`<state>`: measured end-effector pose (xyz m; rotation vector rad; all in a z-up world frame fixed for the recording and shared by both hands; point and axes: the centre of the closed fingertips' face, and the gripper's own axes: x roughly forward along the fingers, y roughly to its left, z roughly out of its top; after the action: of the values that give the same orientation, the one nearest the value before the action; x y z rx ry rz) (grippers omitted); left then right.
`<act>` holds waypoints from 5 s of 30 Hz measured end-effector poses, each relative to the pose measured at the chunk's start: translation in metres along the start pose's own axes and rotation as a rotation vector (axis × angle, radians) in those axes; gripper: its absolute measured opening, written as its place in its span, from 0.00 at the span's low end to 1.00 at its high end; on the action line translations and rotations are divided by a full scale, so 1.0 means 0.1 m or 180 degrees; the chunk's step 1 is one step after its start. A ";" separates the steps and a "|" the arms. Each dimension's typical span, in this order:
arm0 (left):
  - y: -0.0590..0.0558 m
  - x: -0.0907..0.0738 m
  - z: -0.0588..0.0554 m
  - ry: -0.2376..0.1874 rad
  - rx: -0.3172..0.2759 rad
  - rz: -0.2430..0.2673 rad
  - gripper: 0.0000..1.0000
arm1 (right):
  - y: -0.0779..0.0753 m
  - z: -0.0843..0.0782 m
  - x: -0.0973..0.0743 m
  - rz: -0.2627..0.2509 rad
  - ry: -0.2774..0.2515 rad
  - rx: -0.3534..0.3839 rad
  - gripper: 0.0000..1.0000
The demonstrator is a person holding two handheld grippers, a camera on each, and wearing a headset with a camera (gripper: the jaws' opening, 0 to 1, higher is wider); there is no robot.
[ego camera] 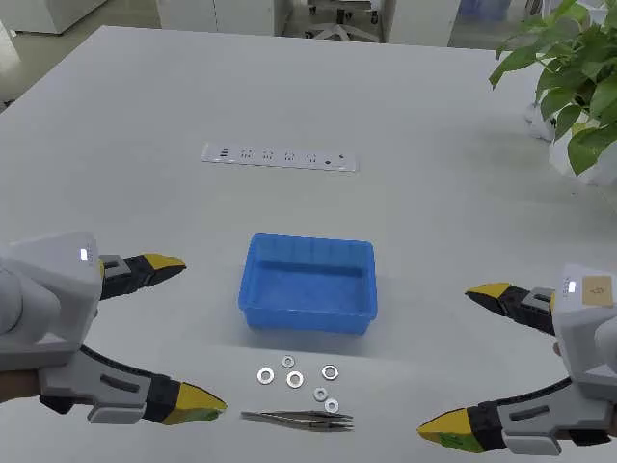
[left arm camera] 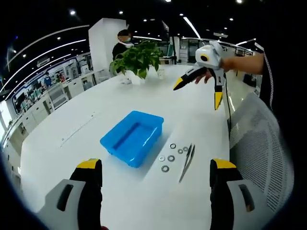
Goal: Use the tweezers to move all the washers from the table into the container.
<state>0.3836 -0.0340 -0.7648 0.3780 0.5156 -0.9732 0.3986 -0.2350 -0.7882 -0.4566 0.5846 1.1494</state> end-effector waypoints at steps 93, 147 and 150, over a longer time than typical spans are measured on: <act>-0.07 0.10 -0.12 0.0210 0.0191 -0.0121 0.97 | 0.06 -0.03 0.15 0.0106 0.0202 -0.0335 0.95; -0.52 0.70 -0.75 0.0831 0.0749 -0.0770 0.25 | 0.76 -0.13 1.05 0.1026 0.0466 -0.1494 0.28; -0.53 0.71 -0.78 0.0874 0.0778 -0.0793 0.23 | 0.79 -0.13 1.10 0.1067 0.0478 -0.1526 0.27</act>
<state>0.3518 -0.0687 -0.8725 0.6850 0.7067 -1.2385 0.3543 -0.1380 -0.8722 -0.8851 0.5245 1.5948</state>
